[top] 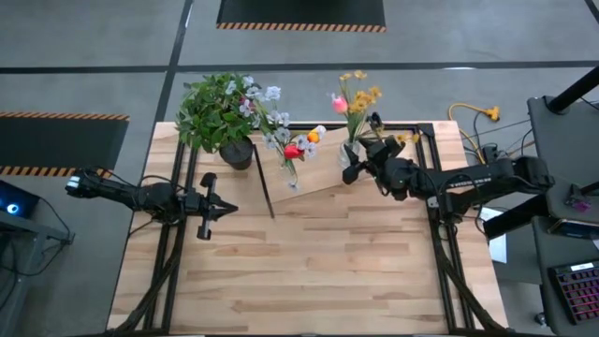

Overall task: Pick and place flowers into a vace then onto a shelf
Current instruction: Return to Home Position

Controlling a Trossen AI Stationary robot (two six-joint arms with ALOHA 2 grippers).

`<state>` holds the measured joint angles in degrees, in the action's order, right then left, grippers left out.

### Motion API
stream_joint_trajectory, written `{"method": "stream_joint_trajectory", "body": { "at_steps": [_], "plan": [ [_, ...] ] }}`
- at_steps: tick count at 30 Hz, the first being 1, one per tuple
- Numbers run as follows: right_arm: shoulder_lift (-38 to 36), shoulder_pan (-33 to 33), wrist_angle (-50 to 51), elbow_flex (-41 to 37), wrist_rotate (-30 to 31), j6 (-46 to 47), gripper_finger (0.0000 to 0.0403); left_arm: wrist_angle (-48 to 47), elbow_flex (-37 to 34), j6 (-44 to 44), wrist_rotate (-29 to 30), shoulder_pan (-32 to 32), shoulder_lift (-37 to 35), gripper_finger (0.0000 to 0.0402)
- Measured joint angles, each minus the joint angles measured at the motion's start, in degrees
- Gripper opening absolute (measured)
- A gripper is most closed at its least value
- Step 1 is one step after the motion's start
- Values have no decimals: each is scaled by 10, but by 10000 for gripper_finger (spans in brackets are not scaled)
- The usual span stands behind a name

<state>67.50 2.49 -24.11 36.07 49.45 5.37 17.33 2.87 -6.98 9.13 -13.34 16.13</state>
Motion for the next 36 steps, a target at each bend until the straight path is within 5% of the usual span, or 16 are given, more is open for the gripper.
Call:
{"method": "stream_joint_trajectory", "body": {
  "at_steps": [5,12,20,28,36],
  "plan": [
    [-52,-46,24,-1,0,-43,222,1,0,0,0,0,0,0],
    [-131,-191,140,-39,-41,-10,209,22,1,6,0,0,-1,0],
    [-138,-300,-103,-201,-159,-7,151,28,1,3,0,0,-1,0],
    [-135,-298,-301,-326,-361,5,23,27,1,2,1,0,0,0],
    [-183,-241,-272,-356,-390,-34,9,26,1,2,0,0,0,0]
  ]
}}
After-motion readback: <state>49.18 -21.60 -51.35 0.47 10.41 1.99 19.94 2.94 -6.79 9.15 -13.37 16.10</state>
